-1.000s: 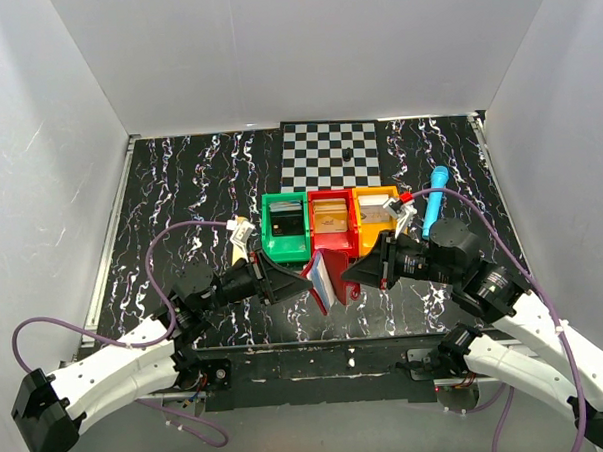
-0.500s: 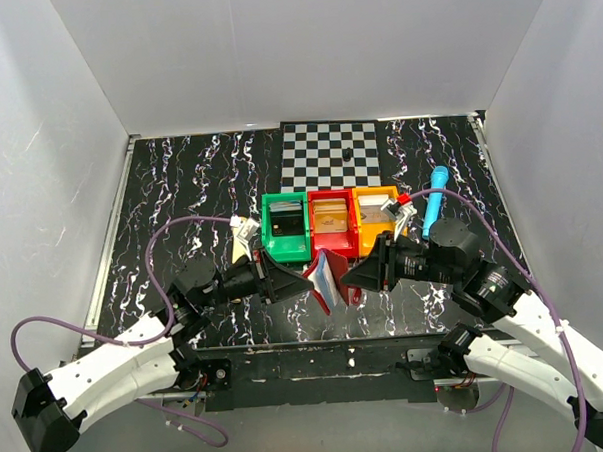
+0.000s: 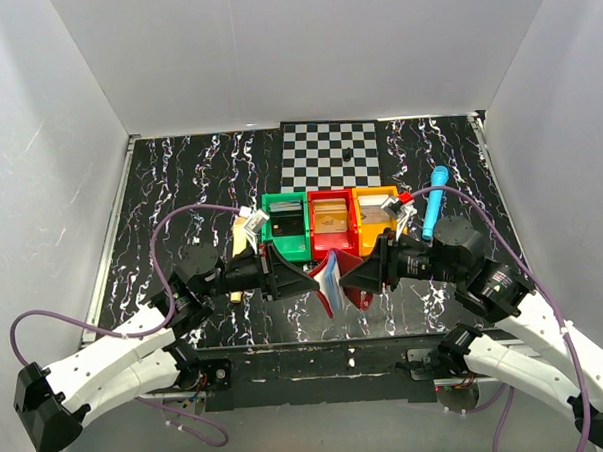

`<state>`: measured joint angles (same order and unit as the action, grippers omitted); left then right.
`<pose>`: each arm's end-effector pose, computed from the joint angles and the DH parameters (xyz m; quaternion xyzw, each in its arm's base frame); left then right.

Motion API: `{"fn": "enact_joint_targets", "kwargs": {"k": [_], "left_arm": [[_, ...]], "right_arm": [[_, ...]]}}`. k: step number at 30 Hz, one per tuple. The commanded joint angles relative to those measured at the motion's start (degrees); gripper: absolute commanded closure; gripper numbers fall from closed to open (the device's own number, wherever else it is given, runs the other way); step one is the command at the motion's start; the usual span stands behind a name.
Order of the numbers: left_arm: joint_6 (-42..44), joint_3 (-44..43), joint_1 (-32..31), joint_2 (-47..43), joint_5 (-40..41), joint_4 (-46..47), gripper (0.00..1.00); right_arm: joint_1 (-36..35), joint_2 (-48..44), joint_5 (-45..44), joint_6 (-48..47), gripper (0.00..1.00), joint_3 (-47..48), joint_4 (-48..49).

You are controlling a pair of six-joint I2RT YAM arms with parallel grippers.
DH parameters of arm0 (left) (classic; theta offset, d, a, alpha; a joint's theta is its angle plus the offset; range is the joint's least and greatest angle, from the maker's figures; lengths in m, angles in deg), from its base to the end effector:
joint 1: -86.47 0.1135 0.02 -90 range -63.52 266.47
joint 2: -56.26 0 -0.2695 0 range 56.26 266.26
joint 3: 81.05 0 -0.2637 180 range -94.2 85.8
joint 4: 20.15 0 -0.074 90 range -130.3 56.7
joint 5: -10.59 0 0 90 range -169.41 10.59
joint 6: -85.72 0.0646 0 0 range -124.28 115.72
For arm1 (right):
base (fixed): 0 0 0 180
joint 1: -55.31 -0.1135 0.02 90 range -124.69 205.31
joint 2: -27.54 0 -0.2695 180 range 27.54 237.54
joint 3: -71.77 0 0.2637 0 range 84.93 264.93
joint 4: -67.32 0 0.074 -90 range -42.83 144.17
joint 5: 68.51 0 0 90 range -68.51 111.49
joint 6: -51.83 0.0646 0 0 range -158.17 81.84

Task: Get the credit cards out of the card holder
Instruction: Open the card holder at the center of the board.

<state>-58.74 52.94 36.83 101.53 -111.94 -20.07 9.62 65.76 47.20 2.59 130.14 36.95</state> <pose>0.1176 -0.1920 0.3102 0.1709 0.6817 -0.6600 0.2654 0.1098 0.1526 0.3476 -0.1747 0.7412 0.5526 0.3387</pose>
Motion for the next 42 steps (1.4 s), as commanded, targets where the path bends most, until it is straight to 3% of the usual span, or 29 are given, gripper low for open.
{"fn": "enact_joint_targets", "kwargs": {"k": [1, 4, 10, 11, 16, 18, 19, 22, 28, 42], "left_arm": [[0.0, -3.9, -0.1, 0.9, -4.1, 0.6, 1.0], [0.4, -5.3, -0.2, 2.0, -4.8, -0.8, 1.0], [0.0, -5.5, -0.2, 2.4, -4.4, -0.6, 0.98], [-0.2, -5.5, -0.2, 2.2, -3.9, -0.8, 0.86], [-3.6, -1.7, -0.2, 0.1, -0.3, 4.1, 0.25], [-5.3, 1.5, -0.2, -1.9, 2.4, 7.7, 0.04], [-6.7, 3.0, -0.2, -3.0, 4.0, 10.1, 0.02], [-9.2, 7.8, -0.2, -6.5, 8.2, 15.3, 0.02], [-7.3, 8.3, -0.4, -10.0, 12.2, 11.7, 0.02], [-2.8, 5.4, -1.8, -8.0, 8.1, 5.7, 0.04]], "right_arm": [[0.3, -0.1, 1.2, -1.9, 0.55, 3.8, 0.5], [0.3, 0.7, 2.1, -2.0, 0.72, 4.3, 0.3], [0.3, 0.2, 2.2, -0.4, 0.94, 2.3, 1.5], [0.4, 0.1, 2.3, 0.1, 0.99, 1.9, 2.0], [1.0, -0.6, 4.1, 3.7, 0.99, 0.1, 5.4], [1.2, -0.8, 4.8, 5.4, 0.99, -0.7, 7.3], [1.2, -0.9, 5.0, 6.3, 0.99, -1.1, 8.2], [1.6, -1.0, 5.5, 8.6, 0.99, -2.2, 10.6], [1.9, -1.0, 6.0, 13.2, 0.99, -5.0, 16.3], [4.0, -1.6, 5.9, 23.4, 0.99, -11.5, 29.8]]}}
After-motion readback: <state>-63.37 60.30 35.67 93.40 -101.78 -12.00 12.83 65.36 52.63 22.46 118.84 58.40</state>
